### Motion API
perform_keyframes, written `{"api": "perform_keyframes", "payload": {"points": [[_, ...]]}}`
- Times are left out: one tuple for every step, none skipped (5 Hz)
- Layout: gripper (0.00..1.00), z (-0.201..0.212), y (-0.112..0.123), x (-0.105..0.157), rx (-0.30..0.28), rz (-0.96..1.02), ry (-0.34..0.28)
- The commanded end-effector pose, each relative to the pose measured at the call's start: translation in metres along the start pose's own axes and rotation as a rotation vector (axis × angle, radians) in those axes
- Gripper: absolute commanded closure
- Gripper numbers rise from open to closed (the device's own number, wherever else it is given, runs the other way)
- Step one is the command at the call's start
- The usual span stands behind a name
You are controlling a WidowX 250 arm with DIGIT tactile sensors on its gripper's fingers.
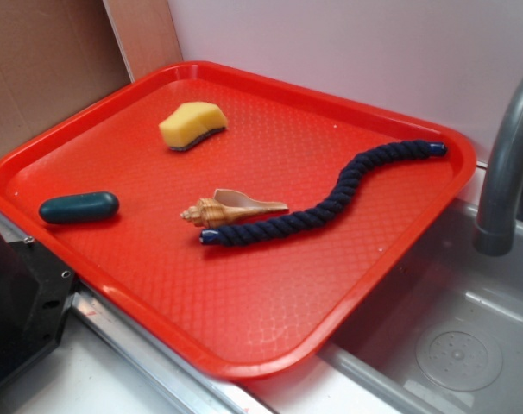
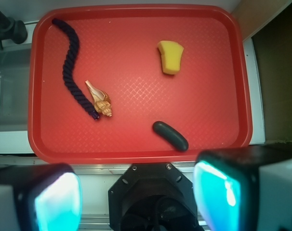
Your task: Grab the blue rope.
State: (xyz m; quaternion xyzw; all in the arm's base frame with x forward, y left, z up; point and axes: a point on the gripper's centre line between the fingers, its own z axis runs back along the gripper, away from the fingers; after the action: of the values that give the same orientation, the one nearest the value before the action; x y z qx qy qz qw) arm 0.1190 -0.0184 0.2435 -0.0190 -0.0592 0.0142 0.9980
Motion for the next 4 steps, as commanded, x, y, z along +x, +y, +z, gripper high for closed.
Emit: {"api": "perform_keyframes", "payload": {"points": [[0.00, 0.000, 0.000, 0.000, 0.000, 0.000, 0.000], [0.00, -0.057, -0.049, 0.042, -0.084, -0.140, -0.013], [0.00, -0.110, -0.086, 0.085, -0.082, -0.025, -0.083], [0.00, -0.162, -0.104, 0.111, -0.168, 0.017, -0.061]]}}
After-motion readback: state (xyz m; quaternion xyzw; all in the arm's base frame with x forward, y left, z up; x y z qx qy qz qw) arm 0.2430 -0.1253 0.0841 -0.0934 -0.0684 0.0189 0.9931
